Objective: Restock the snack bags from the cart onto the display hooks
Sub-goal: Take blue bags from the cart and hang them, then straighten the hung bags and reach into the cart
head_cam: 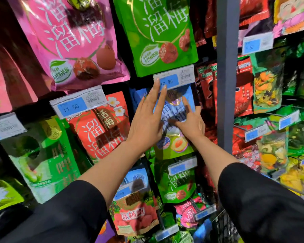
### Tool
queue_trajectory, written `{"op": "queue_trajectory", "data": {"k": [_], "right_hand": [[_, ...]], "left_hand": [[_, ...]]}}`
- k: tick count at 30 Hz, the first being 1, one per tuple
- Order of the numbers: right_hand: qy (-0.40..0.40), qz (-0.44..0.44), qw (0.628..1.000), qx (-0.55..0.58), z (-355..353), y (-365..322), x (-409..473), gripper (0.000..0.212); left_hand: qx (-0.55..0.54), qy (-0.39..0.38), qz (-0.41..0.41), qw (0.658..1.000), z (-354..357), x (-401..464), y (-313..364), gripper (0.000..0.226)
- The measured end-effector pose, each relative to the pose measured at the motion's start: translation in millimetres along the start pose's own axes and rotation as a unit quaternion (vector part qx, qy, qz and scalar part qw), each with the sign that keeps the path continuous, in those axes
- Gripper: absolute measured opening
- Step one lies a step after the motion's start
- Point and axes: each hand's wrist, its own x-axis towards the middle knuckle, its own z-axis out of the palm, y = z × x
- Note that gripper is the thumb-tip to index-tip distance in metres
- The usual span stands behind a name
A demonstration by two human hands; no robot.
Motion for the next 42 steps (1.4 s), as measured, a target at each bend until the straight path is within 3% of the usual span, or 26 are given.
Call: {"op": "queue_trajectory", "data": {"k": [9,12,16,20,24,28,32,34,38,42], "right_hand": [[0.038,-0.048,0.998,0.002,14,23,-28,0.100],[0.016,-0.056,0.998,0.017,13,33,-53,0.096],[0.001,-0.039,0.999,0.005,-8,57,-119,0.089],[0.010,0.051,0.995,-0.080,-46,113,-204,0.087],[0.013,0.237,0.962,-0.133,-99,180,-286,0.073],[-0.030,0.395,0.904,-0.159,-145,244,-350,0.052],[-0.081,0.486,0.862,-0.122,-159,310,-386,0.042],[-0.091,0.497,0.856,-0.112,-149,342,-391,0.040],[-0.134,0.521,0.842,-0.046,-114,368,-378,0.025],[-0.121,0.511,0.851,0.022,-66,397,-363,0.036]], "left_hand": [[-0.033,0.030,-0.031,0.998,1,-4,18,0.093],[-0.062,0.042,-0.057,0.996,5,-9,28,0.093],[-0.172,0.006,-0.092,0.981,36,-38,63,0.090],[-0.303,-0.099,-0.090,0.943,82,-90,136,0.096],[-0.421,-0.241,-0.093,0.870,115,-143,219,0.071],[-0.438,-0.404,-0.126,0.793,145,-168,284,0.042],[-0.395,-0.546,-0.131,0.727,190,-172,330,0.048],[-0.366,-0.569,-0.141,0.722,218,-172,342,0.054],[-0.329,-0.600,-0.201,0.700,262,-175,352,0.040],[-0.323,-0.605,-0.261,0.680,296,-184,360,0.056]]}}
